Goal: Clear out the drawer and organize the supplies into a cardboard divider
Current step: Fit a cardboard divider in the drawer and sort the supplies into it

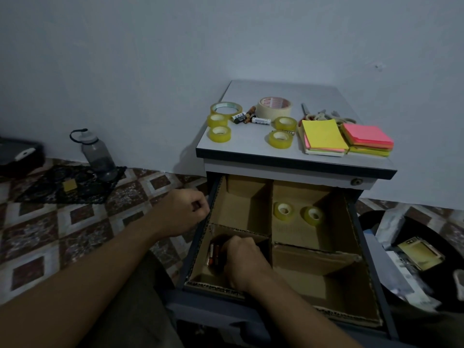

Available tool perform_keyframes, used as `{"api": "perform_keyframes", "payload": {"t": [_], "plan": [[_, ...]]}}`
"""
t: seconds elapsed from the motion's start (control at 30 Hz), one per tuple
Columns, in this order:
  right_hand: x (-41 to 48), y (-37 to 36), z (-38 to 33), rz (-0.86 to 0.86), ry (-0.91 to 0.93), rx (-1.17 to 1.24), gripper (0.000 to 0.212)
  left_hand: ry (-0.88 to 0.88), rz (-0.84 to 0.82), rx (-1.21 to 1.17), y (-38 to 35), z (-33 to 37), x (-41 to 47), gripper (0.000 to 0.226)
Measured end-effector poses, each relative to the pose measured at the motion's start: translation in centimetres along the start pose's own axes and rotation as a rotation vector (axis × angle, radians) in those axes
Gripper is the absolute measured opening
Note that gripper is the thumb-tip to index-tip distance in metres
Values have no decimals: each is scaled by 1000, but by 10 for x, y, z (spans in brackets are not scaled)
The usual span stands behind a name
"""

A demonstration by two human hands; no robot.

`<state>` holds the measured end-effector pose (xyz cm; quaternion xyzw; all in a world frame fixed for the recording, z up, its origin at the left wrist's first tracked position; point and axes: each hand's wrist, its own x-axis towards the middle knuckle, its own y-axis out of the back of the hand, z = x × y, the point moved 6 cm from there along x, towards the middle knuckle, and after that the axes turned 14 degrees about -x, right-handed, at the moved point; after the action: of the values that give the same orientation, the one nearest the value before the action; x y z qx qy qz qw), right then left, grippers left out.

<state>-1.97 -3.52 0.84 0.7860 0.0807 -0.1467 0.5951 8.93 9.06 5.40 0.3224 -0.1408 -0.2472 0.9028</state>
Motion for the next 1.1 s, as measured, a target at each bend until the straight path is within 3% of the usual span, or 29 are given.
{"api": "perform_keyframes", "payload": {"t": [0.2,0.43,0.6,0.77,1.1], "plan": [[1,0,-4,13,82,-195,28,5,-21,12,-1,4,-2,15],[0,2,-4,37,141,-258,31,27,-28,7,-1,3,-3,11],[-3,6,-4,106,160,-211,42,15,-27,1,0,3,-4,11],[-2,6,-5,103,145,-138,23,32,-33,-15,-1,1,-3,11],[5,4,-7,46,141,-87,27,29,-10,47,2,4,-5,13]]}}
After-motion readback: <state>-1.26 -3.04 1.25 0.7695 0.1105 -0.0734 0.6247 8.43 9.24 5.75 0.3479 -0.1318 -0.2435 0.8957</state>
